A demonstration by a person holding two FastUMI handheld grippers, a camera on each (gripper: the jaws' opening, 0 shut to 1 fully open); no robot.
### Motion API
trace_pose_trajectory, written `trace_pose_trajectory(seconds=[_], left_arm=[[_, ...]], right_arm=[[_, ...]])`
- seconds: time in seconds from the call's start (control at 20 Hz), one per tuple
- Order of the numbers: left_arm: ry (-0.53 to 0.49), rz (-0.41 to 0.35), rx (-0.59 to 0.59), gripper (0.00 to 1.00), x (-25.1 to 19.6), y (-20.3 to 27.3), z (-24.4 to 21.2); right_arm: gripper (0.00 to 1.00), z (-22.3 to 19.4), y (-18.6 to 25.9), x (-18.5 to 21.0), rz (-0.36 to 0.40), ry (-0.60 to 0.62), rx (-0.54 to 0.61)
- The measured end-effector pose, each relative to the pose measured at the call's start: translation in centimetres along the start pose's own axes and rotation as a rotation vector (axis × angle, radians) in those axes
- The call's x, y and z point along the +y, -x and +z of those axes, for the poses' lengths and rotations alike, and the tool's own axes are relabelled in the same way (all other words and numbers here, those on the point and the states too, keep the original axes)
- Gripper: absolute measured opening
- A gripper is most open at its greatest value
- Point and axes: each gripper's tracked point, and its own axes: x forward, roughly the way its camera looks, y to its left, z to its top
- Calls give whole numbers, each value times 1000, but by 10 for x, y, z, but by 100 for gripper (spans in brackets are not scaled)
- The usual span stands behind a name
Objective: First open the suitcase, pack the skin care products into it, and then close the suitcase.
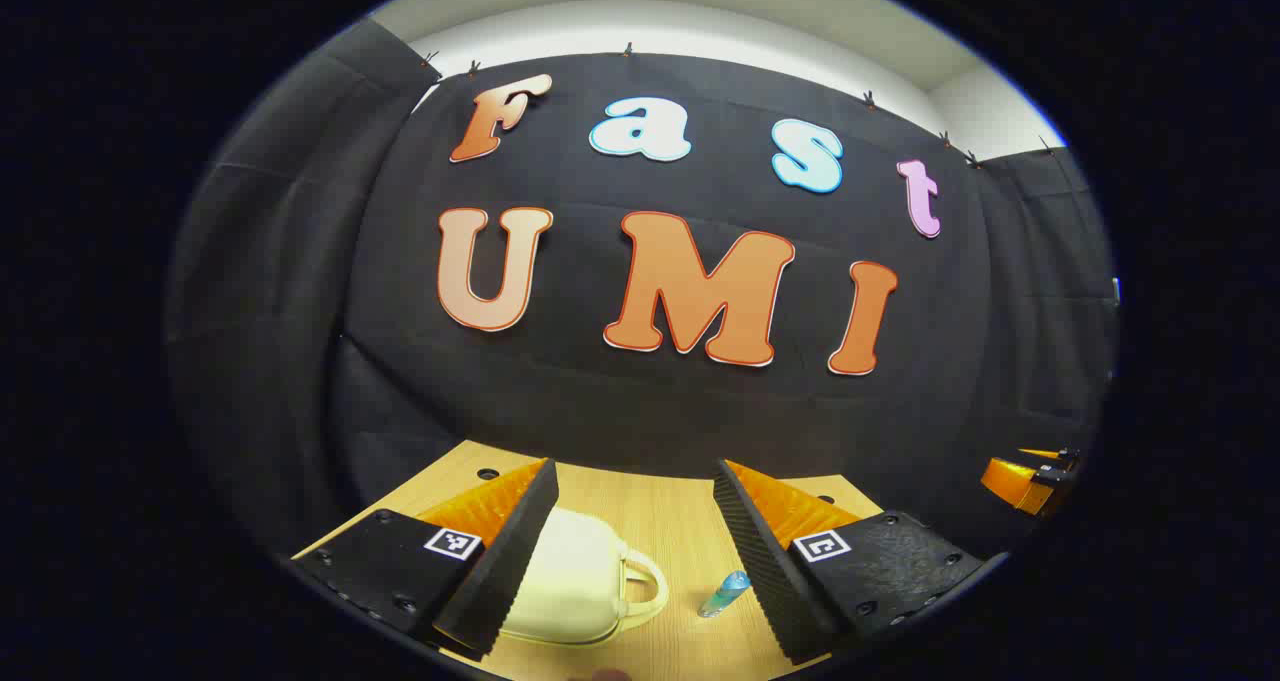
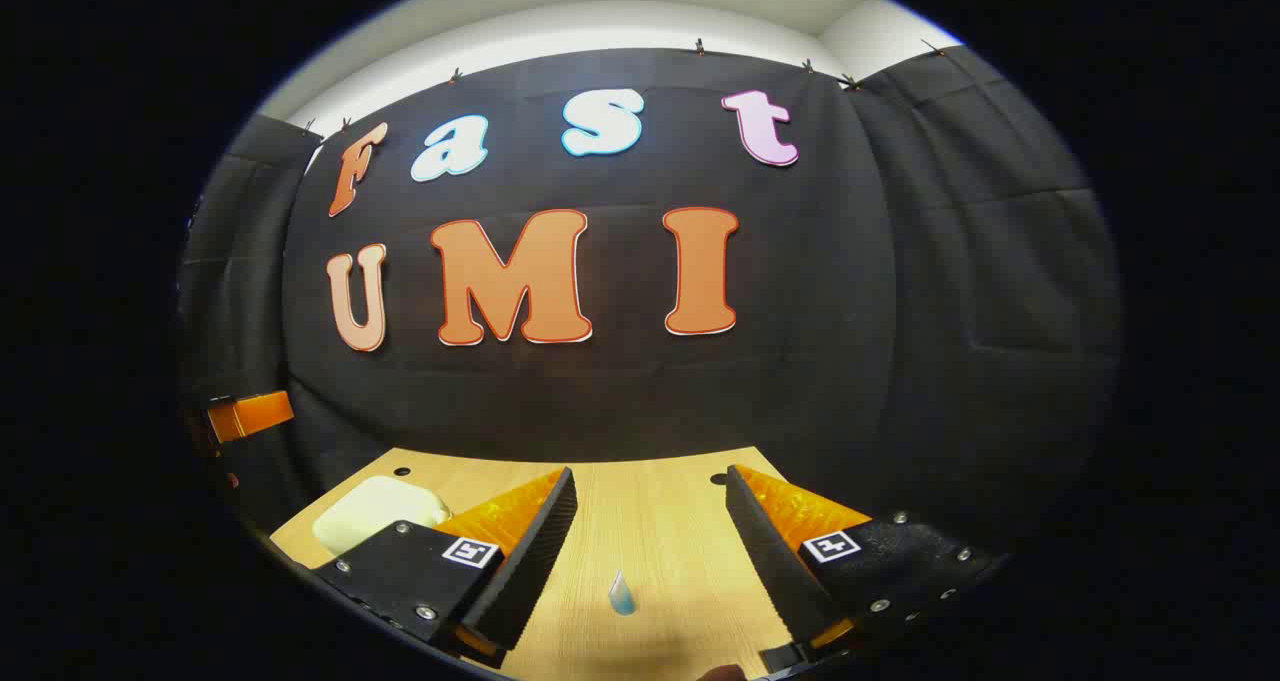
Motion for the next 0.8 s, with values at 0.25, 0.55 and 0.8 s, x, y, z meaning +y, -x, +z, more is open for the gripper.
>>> trace_pose_trajectory(seconds=[0.25,0.55,0.8], left_arm=[[21,83,6,97,-30,3,-9],[-27,128,-1,97,-51,3,-6],[-66,39,35,95,-58,-29,-10]], right_arm=[[95,3,-34,-15,111,30,22],[95,-2,-57,-19,174,7,34],[95,5,-58,-14,107,19,3]])
